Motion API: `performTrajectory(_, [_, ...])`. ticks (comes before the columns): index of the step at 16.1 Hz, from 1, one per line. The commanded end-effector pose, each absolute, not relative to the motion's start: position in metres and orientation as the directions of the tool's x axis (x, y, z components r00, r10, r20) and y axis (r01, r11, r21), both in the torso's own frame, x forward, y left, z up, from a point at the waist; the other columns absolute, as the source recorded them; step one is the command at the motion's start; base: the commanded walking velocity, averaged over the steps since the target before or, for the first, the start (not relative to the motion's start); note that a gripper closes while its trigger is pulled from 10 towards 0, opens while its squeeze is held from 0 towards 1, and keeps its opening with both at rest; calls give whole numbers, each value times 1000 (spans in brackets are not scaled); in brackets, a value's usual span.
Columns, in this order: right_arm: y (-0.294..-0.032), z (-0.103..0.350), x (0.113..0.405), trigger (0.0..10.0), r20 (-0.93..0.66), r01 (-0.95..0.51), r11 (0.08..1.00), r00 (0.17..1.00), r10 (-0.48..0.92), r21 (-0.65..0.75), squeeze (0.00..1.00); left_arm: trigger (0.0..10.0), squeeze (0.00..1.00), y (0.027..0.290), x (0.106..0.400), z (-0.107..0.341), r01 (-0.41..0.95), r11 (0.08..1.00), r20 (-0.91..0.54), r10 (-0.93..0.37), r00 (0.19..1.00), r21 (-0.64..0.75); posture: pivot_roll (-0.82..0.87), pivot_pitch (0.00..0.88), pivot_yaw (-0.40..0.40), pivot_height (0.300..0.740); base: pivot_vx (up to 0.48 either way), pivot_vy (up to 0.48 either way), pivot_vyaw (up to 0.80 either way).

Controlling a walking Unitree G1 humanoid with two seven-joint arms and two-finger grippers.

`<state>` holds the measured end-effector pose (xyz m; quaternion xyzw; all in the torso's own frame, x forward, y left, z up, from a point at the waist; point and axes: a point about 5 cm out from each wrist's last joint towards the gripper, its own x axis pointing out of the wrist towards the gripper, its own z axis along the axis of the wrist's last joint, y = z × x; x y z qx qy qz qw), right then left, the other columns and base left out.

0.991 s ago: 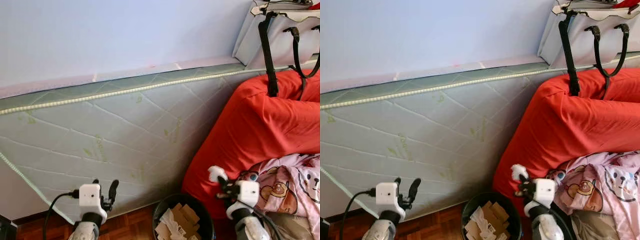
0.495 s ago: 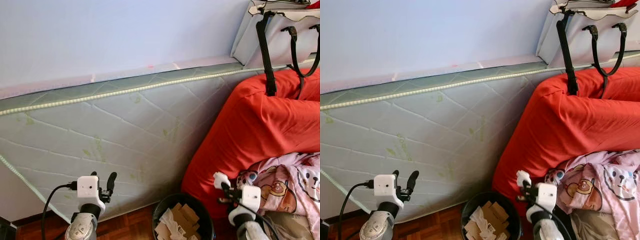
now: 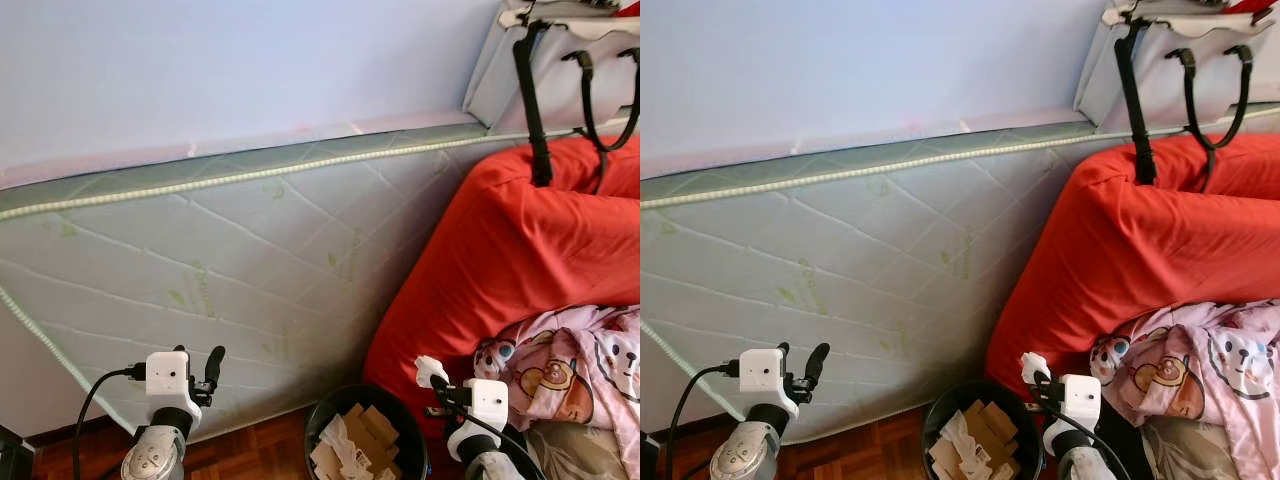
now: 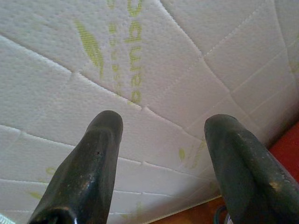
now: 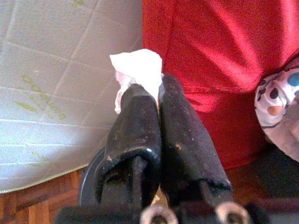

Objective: Clean up the room

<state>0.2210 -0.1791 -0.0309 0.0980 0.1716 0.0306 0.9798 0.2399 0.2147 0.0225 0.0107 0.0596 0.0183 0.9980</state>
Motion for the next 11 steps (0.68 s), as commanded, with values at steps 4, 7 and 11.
performTrajectory(4, [-181,-32,222,10000,-346,-33,980,933,100,196,0,10000,0,217,237,19,-61,998,-136,61,989,6,36,0,-75,665,0,0,0])
performTrajectory(7, [-179,-33,223,10000,-362,-41,980,926,110,194,0,10000,0,218,237,19,-65,998,-136,65,989,6,43,0,-75,665,0,0,0])
performTrajectory(11, [-180,-40,224,10000,-430,-29,985,897,101,171,0,10000,0,217,239,24,-89,996,-119,88,989,0,82,0,-86,651,0,0,0])
